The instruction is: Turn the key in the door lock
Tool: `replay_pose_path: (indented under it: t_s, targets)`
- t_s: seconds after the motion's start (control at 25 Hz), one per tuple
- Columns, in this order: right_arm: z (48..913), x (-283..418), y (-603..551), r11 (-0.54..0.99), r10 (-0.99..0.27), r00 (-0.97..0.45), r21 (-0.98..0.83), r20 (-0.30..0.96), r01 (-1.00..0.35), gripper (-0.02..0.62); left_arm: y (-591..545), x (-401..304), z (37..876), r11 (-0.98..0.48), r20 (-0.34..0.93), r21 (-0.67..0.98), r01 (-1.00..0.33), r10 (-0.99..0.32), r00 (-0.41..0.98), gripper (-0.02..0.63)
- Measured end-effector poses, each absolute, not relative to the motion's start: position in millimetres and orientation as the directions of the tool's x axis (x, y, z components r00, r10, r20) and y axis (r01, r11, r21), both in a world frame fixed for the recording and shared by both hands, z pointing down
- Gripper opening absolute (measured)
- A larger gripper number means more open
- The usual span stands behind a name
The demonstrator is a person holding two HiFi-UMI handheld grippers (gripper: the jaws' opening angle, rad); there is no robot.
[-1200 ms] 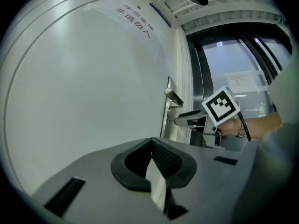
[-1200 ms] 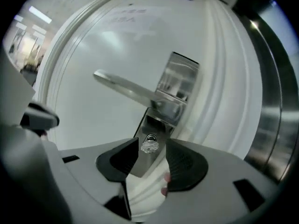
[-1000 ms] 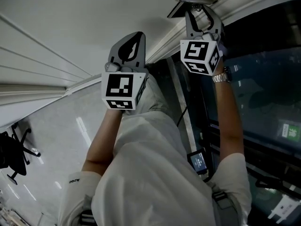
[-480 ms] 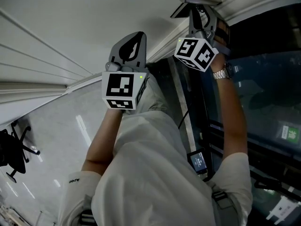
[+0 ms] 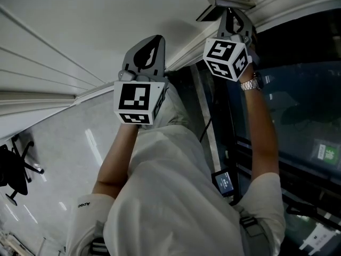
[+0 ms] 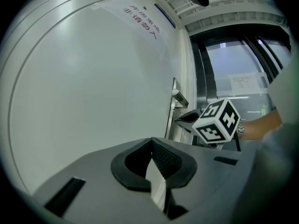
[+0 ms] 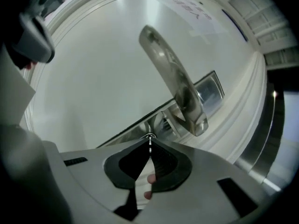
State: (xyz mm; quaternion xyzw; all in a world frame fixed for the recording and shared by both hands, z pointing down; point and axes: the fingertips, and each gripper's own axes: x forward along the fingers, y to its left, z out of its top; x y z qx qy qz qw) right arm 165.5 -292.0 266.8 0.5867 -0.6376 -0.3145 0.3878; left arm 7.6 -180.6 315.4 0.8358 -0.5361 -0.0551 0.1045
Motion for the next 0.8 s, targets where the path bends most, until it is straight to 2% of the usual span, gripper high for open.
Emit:
replay_pose_path:
  t_s: [0.2, 0.4, 0.6, 0.8]
  targets:
    - [265, 168, -294, 0.193, -0.972, -0.062, 0.625, 0.225, -0.756, 0.014, -181, 7, 316, -0.403, 0.02, 0.238, -0.884, -0.908, 0.419, 0.009]
    - [263, 174, -296, 0.247, -0.937, -0.157, 0.275, 0.311, -0.929, 0.014, -181, 7, 317, -0.405, 0.023, 0.237, -0.883, -0.906, 0.422, 0.009]
    - [262, 179, -296, 0.25, -0.9, -0.265, -0.089, 0.346, -0.964, 0.015, -181, 6, 316, -0.4, 0.024, 0.238, -0.885, -0.909, 0.417, 0.009]
    - [263, 181, -297, 0.228, -0.851, -0.415, -0.485, 0.321, -0.844, 0.014, -180, 7, 317, -0.401, 0.025, 0.237, -0.885, -0.908, 0.418, 0.009]
